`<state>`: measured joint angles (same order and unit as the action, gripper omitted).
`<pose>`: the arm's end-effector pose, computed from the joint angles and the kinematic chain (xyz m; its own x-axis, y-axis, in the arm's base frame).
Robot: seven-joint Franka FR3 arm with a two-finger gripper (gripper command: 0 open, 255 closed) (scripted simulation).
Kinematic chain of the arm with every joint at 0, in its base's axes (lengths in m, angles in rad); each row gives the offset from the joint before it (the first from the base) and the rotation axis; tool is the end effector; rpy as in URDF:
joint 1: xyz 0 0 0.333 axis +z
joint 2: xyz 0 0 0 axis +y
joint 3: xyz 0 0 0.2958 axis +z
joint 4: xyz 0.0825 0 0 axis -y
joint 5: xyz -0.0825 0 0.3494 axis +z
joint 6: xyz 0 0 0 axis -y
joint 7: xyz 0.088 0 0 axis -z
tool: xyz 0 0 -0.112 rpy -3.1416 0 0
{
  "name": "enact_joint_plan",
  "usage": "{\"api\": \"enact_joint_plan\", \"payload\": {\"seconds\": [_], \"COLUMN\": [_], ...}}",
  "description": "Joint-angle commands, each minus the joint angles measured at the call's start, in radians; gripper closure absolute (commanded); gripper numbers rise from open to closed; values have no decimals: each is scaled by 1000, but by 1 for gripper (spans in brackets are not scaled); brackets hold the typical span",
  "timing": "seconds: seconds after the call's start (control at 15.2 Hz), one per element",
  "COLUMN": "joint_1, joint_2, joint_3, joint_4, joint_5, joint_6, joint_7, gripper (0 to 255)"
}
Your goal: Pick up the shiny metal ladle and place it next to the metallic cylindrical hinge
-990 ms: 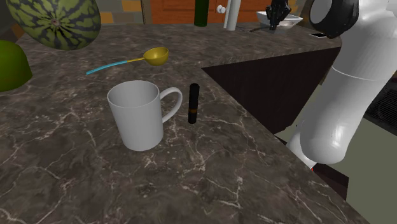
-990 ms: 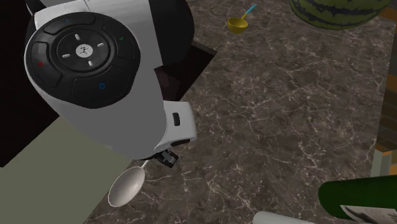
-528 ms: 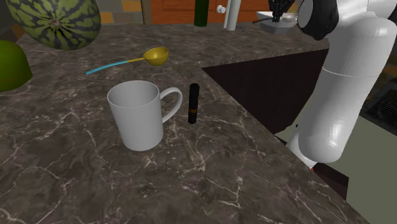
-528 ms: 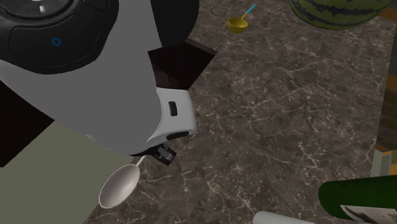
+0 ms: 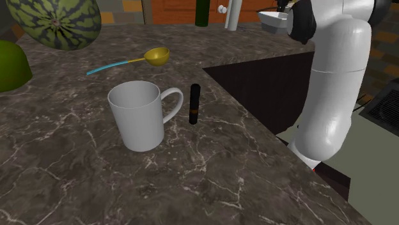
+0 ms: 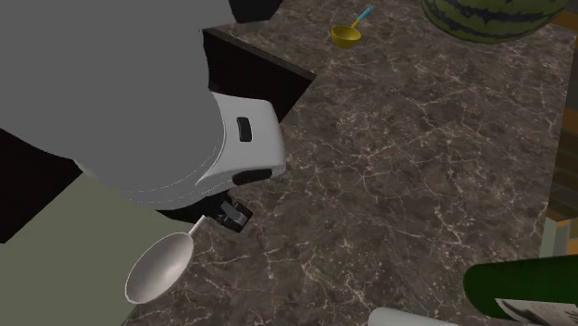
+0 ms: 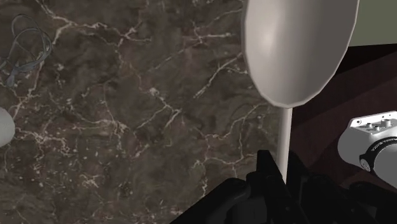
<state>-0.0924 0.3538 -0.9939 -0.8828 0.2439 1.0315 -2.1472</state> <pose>0.3697 -0.3531 0.7041 0.3593 0.9328 -0.0265 0.9273 -0.3601 -0.1020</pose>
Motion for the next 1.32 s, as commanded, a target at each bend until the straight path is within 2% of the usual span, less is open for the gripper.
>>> {"api": "enact_joint_plan", "payload": {"seconds": [0.0,0.07,0.13,0.2,0.26,0.4,0.59,0.73,0.79,0.92,1.25], "joint_1": [-110,-189,-206,-67,40,210,406,496,532,569,620], "joint_2": [71,114,122,46,-10,-116,-269,-361,-402,-468,-569], "joint_3": [19,41,48,13,-17,-35,-10,37,63,133,281], "joint_4": [149,253,274,132,41,-89,-224,-291,-319,-369,-459], "joint_5": [74,122,131,54,3,-94,-227,-301,-331,-373,-408], "joint_6": [-84,-138,-149,-90,-55,-7,31,41,43,45,43], "joint_7": [-19,-19,-17,3,31,110,259,365,416,510,706], "gripper": [255,255,255,255,255,255,255,255,255,255,255]}}
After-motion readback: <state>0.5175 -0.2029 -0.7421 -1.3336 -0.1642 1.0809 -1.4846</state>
